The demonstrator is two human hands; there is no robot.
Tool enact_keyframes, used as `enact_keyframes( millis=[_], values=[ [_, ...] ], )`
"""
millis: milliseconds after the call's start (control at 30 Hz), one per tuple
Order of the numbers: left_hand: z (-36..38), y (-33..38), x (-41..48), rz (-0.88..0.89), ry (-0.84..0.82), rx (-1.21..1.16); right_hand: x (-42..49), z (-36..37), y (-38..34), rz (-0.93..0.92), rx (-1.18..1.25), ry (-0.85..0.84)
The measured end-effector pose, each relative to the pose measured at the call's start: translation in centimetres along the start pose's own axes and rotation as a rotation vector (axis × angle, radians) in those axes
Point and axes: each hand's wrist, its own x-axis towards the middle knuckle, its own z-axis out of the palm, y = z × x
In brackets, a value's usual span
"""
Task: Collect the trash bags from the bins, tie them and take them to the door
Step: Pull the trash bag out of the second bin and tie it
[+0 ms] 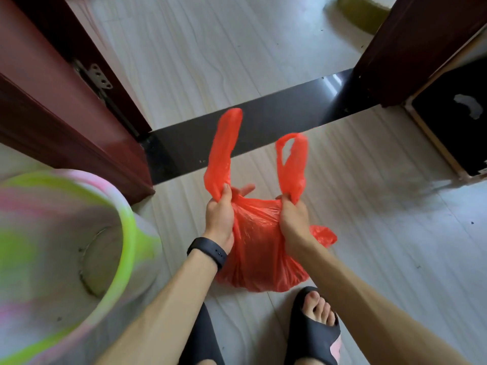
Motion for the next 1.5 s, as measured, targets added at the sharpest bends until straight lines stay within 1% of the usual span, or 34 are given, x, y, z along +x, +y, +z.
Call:
enact_keyframes(
  millis=[67, 133, 167, 233, 267, 300, 333, 400, 567, 633, 667, 733, 800, 833, 867, 967, 1033, 1100, 1167, 1200, 1267, 1333, 1367, 1400, 1467, 1500],
  values=[
    [0.4, 0.1, 0.0, -0.079, -0.026, -0.205, 0.5, 0.1, 0.2, 0.053, -0.013, -0.004],
    [0.5, -0.1, 0.1, -0.116, -0.009, -0.229, 0.8, 0.1, 0.0, 0.092, 0.077, 0.022],
    [0.3, -0.3, 0.3, -0.121, -0.003, -0.21, 0.9, 0.1, -0.1, 0.122, 0.189, 0.021],
    [-0.3, -0.6, 0.7, -0.132, -0.006, -0.182, 1.1, 0.1, -0.2, 0.241, 0.554, -0.027],
    [-0.6, -0.5, 0.8, -0.133, -0.02, -0.19, 1.1, 0.0, -0.3, 0.297, 0.694, -0.046],
    [-0.6, -0.6, 0.7, -0.122, -0.041, -0.206, 1.3, -0.2, -0.2, 0.325, 0.735, -0.055],
    [-0.7, -0.7, 0.6, -0.102, -0.062, -0.212, 1.4, -0.4, -0.2, 0.33, 0.708, -0.069],
    [-0.6, -1.0, 0.2, -0.053, -0.099, -0.159, 1.8, -0.6, -0.1, 0.324, 0.582, -0.124],
    [-0.7, -1.6, -0.1, 0.066, -0.172, 0.139, 2.1, -0.7, -0.7, 0.259, 0.319, -0.265],
    [-1.1, -1.7, 0.1, 0.156, -0.199, 0.293, 1.7, -0.5, -0.9, 0.19, 0.124, -0.322],
    [-1.3, -1.8, 0.1, 0.226, -0.226, 0.411, 1.4, -0.5, -0.9, 0.143, 0.041, -0.355],
    [-1.8, -1.6, 0.1, 0.391, -0.293, 0.764, 1.1, -0.8, -0.7, 0.034, -0.027, -0.396],
    [-1.8, -1.1, 0.0, 0.529, -0.319, 1.115, 0.8, -1.2, -0.9, -0.056, -0.015, -0.475],
    [-1.7, -0.7, 0.0, 0.584, -0.306, 1.199, 0.6, -1.4, -1.0, -0.076, 0.009, -0.534],
    [-1.4, -0.4, 0.0, 0.621, -0.287, 1.25, 0.6, -1.5, -1.1, -0.053, 0.057, -0.594],
    [-0.5, -0.2, -0.2, 0.691, -0.242, 1.426, 0.6, -1.9, -1.0, 0.096, 0.253, -0.759],
    [-0.4, -0.2, -0.3, 0.795, -0.206, 1.577, 0.3, -2.1, -1.1, 0.112, 0.304, -0.854],
    [-0.6, -0.7, -0.4, 0.992, -0.15, 1.738, 0.2, -2.1, -1.4, 0.13, 0.274, -0.822],
    [-0.5, -1.6, -0.3, 1.196, -0.142, 1.797, 0.3, -1.9, -1.5, 0.155, 0.217, -0.714],
    [-0.5, -2.2, -0.3, 1.263, -0.149, 1.793, 0.4, -1.8, -1.4, 0.162, 0.189, -0.668],
    [-0.3, -3.0, -0.4, 1.32, -0.156, 1.772, 0.6, -1.6, -1.0, 0.175, 0.141, -0.56],
    [-0.4, -3.5, -0.5, 1.326, -0.181, 1.743, 0.9, -1.6, -0.9, 0.234, 0.167, -0.458],
    [-0.6, -3.5, -0.6, 1.263, -0.225, 1.695, 1.0, -1.6, -0.9, 0.276, 0.211, -0.439],
    [-0.7, -3.1, -0.8, 1.133, -0.29, 1.61, 1.2, -1.7, -1.1, 0.326, 0.27, -0.429],
    [-1.0, -2.0, -0.6, 0.737, -0.375, 1.411, 1.5, -2.0, -1.5, 0.403, 0.385, -0.413],
    [-1.2, -1.5, -0.4, 0.556, -0.391, 1.307, 1.8, -2.3, -1.5, 0.411, 0.421, -0.426]
  ],
)
